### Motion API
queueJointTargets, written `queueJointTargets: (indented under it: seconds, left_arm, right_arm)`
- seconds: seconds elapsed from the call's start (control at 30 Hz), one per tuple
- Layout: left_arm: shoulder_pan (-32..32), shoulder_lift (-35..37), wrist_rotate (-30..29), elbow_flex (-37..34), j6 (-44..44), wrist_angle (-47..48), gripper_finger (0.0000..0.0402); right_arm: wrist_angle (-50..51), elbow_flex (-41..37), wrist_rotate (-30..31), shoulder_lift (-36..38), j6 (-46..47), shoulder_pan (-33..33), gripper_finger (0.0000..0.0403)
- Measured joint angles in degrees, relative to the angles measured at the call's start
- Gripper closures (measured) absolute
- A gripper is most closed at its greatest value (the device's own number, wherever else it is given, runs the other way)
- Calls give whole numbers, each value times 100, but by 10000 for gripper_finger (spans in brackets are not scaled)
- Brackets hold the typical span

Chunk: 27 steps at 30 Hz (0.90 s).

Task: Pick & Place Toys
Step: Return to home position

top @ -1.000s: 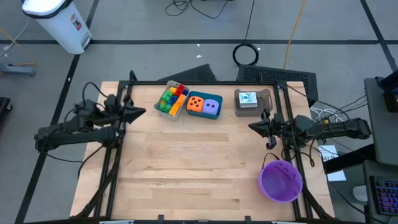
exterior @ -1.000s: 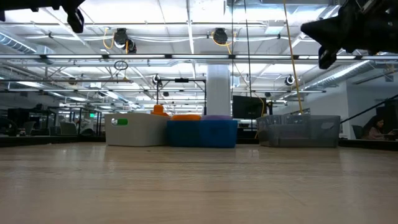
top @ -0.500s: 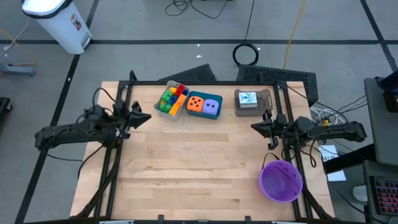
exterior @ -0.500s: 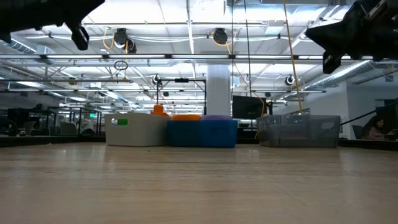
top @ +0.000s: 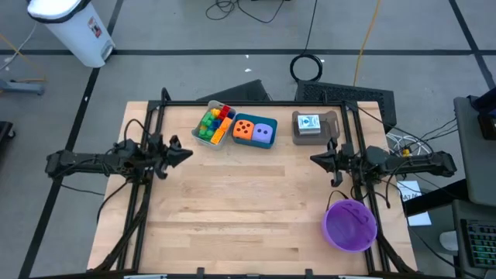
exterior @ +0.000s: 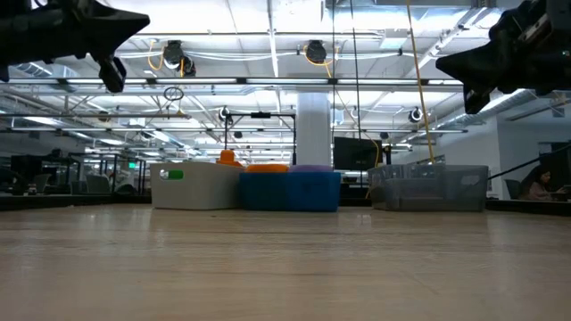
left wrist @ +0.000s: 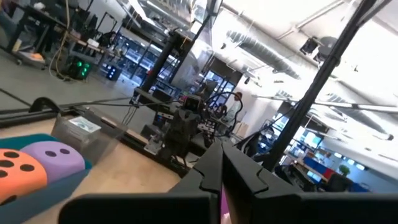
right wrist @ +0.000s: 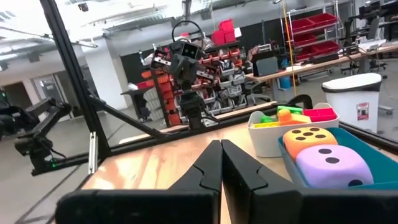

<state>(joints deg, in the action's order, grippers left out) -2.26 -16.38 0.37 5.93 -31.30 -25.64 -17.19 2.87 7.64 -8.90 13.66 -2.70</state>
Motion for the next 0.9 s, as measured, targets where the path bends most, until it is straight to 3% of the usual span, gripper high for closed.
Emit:
queueJointTargets:
  seconds: [0.9]
  left_arm:
    - [63, 2, 865, -2, 1415, 1306, 388]
  right_arm:
    - [35, -13, -20, 0, -281, 0, 399]
